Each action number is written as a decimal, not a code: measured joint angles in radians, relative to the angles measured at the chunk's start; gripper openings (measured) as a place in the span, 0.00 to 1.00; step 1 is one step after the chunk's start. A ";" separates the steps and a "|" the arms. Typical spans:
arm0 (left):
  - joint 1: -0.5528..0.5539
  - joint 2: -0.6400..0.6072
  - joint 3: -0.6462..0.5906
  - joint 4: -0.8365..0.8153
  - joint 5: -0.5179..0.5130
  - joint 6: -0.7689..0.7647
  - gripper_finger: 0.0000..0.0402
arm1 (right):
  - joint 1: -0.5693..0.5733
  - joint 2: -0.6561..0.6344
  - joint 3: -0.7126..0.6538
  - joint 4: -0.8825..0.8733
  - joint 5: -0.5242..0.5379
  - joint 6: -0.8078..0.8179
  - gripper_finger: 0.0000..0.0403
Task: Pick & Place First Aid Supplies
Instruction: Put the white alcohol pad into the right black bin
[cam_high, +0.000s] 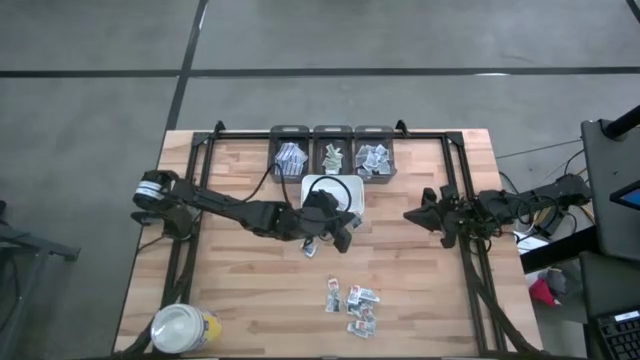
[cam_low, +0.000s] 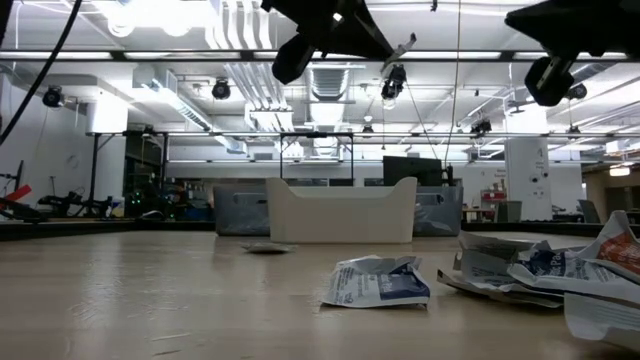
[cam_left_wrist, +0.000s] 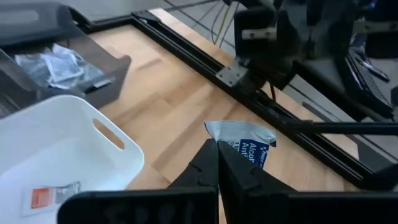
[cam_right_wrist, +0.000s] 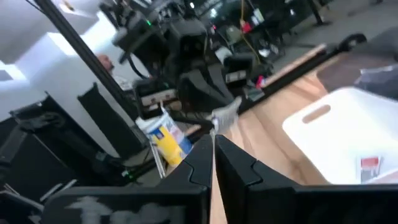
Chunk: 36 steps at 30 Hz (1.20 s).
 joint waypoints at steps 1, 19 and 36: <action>0.001 0.000 0.000 0.001 -0.004 0.001 0.00 | 0.000 0.021 0.009 -0.002 -0.004 0.008 0.05; 0.008 0.000 0.000 -0.053 -0.011 0.133 0.00 | -0.007 0.522 0.445 -0.351 -0.008 0.055 0.41; 0.008 0.000 0.000 -0.053 -0.011 0.177 0.00 | -0.100 0.807 0.679 -0.478 0.001 0.203 0.44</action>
